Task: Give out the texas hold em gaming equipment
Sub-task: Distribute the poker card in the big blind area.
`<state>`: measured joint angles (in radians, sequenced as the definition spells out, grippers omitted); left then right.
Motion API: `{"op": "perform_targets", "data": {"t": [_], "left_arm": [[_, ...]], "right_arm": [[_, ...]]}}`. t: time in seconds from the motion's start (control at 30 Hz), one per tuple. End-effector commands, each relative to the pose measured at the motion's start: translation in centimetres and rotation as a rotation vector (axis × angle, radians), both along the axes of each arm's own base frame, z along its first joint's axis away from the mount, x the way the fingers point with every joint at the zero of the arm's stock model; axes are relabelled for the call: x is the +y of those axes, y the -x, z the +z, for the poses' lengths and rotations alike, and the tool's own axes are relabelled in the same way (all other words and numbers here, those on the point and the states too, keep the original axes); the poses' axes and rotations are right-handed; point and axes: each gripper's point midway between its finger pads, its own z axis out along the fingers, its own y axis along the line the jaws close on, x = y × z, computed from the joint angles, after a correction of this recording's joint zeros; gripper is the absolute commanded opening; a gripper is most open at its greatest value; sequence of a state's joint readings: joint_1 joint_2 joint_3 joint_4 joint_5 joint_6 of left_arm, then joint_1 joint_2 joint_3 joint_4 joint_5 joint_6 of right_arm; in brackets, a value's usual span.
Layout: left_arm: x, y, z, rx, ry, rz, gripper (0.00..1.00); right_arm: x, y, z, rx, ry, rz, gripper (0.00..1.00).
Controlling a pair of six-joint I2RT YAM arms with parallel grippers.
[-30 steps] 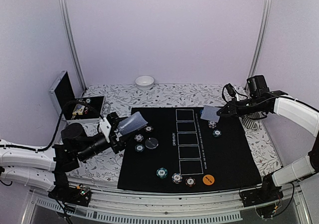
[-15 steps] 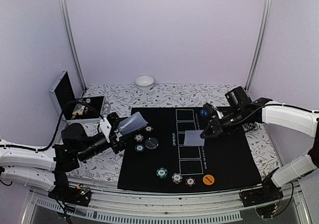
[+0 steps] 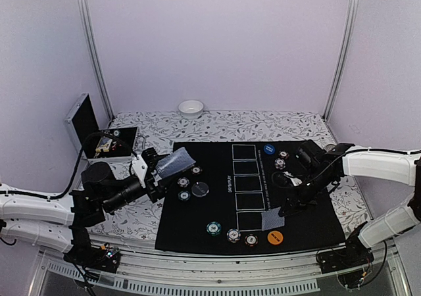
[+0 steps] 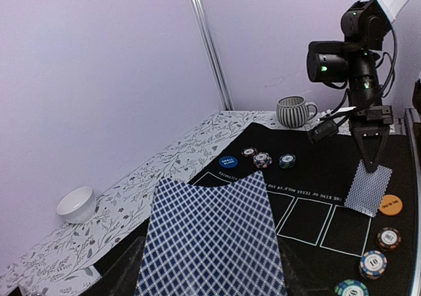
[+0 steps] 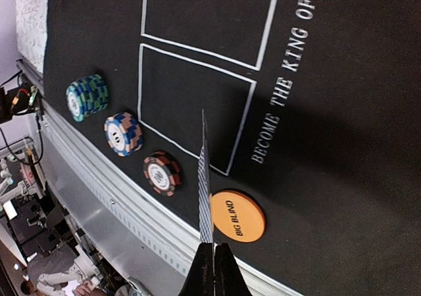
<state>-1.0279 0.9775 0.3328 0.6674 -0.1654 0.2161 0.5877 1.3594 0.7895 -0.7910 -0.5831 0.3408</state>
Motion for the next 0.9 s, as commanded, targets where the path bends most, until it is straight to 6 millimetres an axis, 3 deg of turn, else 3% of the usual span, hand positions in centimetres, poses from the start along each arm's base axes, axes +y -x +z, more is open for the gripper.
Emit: {"op": "perform_targets", "data": {"t": [0.0, 0.2, 0.5, 0.53, 0.6, 0.63, 0.73, 0.87], "left_arm": [[-0.5, 0.2, 1.5, -0.019, 0.032, -0.017, 0.56], [-0.5, 0.3, 1.6, -0.024, 0.026, -0.018, 0.56], [-0.7, 0.3, 1.6, -0.025, 0.026, -0.023, 0.56], [-0.7, 0.3, 1.6, -0.025, 0.025, -0.025, 0.56], [-0.8, 0.3, 1.6, -0.025, 0.022, -0.029, 0.56], [-0.8, 0.3, 1.6, -0.025, 0.02, -0.031, 0.56], [-1.0, 0.5, 1.5, -0.023, 0.013, -0.045, 0.56], [-1.6, 1.4, 1.6, -0.031, 0.012, -0.105, 0.56]], "right_arm": [[-2.3, -0.8, -0.7, -0.029, 0.125, -0.091, 0.02], [-4.8, -2.3, -0.5, -0.062, 0.175, -0.206, 0.02], [-6.9, -0.7, -2.4, -0.002, 0.283, -0.236, 0.03], [-7.1, -0.7, -2.4, -0.006, 0.296, -0.239, 0.09], [-7.8, -1.0, -2.1, -0.023, 0.334, -0.255, 0.33], [-8.2, -1.5, -1.7, -0.048, 0.357, -0.267, 0.48], [-9.5, -4.2, 2.0, -0.195, 0.413, -0.342, 0.69], [-10.1, -8.2, 9.5, -0.432, 0.391, -0.44, 0.78]]}}
